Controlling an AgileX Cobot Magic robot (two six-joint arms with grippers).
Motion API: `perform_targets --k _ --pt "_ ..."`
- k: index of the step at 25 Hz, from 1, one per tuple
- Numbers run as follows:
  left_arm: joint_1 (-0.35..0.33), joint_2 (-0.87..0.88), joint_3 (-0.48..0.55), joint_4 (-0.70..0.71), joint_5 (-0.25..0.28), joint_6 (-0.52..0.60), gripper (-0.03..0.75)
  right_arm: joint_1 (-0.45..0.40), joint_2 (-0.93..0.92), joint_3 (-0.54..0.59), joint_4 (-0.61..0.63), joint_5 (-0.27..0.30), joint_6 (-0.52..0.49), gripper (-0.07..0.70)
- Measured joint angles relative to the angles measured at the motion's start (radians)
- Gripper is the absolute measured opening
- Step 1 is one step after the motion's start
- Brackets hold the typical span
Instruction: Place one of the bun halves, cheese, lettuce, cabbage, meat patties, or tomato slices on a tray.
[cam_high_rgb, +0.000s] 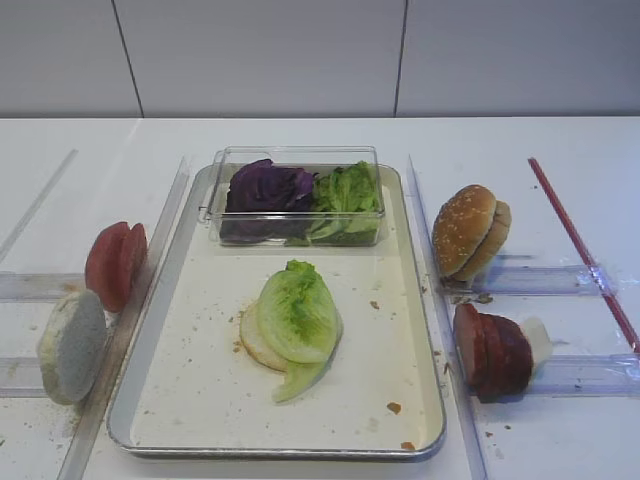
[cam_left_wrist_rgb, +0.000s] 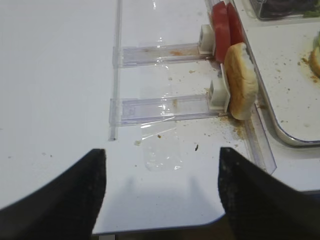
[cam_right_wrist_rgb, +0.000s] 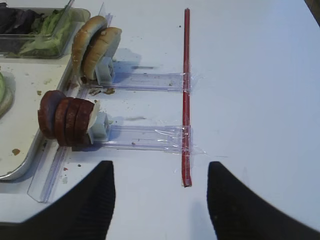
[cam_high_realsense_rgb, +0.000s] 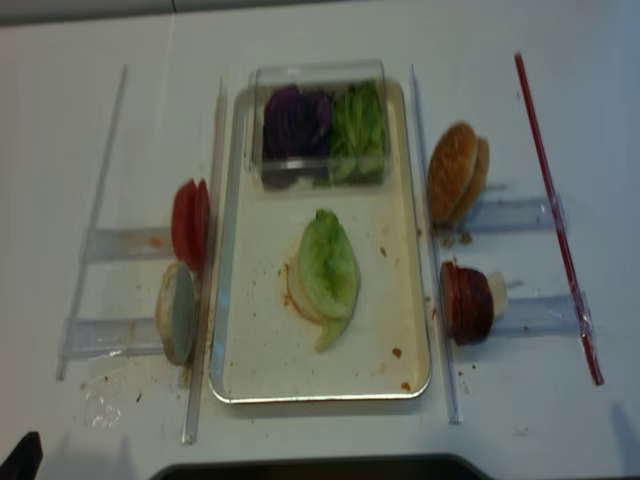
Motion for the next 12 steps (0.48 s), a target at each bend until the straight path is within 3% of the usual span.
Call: perform_targets --k 12 --pt "0.0 0.0 0.0 0.0 0.0 0.0 0.439 0.0 0.0 0.0 0.0 0.0 0.0 0.418"
